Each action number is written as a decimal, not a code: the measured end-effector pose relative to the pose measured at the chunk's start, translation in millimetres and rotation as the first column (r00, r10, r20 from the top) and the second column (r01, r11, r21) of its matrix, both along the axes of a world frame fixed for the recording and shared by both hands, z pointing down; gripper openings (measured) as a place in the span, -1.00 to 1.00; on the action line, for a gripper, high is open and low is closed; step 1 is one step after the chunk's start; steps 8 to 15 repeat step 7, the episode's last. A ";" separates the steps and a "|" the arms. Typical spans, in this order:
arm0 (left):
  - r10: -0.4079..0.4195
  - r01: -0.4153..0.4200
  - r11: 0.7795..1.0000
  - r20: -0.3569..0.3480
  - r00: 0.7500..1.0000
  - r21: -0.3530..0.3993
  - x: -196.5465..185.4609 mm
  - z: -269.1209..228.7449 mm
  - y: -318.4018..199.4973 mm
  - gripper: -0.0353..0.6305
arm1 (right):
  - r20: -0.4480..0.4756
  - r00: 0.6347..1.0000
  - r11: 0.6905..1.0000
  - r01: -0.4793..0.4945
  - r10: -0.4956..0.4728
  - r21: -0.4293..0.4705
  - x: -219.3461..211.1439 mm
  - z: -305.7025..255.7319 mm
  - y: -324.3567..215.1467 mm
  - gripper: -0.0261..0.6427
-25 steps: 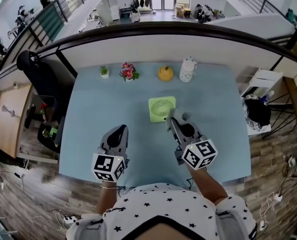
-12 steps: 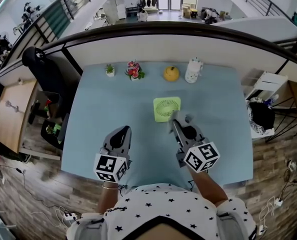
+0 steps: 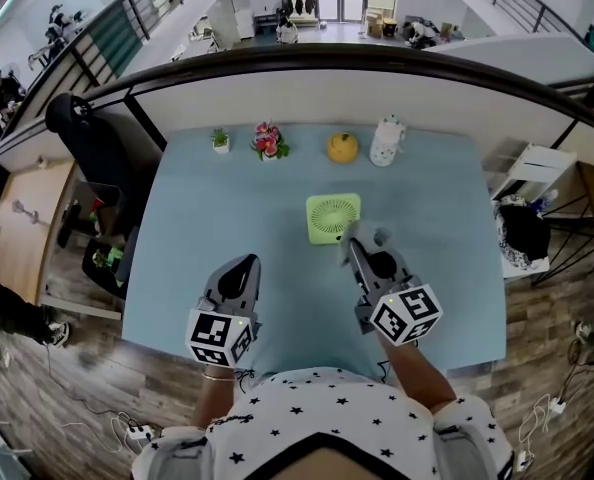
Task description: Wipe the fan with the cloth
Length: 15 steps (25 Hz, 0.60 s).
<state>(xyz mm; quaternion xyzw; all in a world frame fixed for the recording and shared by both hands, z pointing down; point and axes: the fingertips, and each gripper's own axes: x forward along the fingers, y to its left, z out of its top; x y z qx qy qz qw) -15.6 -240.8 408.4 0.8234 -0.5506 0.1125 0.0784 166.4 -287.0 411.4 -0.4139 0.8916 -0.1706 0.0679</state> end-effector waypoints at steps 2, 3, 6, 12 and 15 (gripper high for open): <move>0.001 -0.001 1.000 0.001 1.000 0.003 1.1 -0.7 0.2 -0.80 | 0.001 1.000 1.000 -0.001 0.001 -0.001 1.6 0.0 0.3 -0.77; 0.001 -0.001 1.000 0.000 1.000 0.003 2.2 -0.9 0.7 -0.80 | 0.000 1.000 1.000 0.000 0.000 -0.001 2.5 0.1 0.9 -0.77; 0.001 -0.001 1.000 0.000 1.000 0.004 5.6 -1.3 2.2 -0.80 | -0.002 1.000 1.000 0.004 -0.004 -0.001 5.2 0.1 2.7 -0.77; 0.001 -0.001 1.000 0.001 1.000 0.004 6.6 -1.5 2.6 -0.80 | -0.001 1.000 1.000 0.005 -0.005 -0.002 6.0 0.0 3.2 -0.77; 0.001 -0.001 1.000 0.001 1.000 0.004 6.6 -1.5 2.6 -0.80 | -0.001 1.000 1.000 0.005 -0.005 -0.002 6.0 0.0 3.2 -0.77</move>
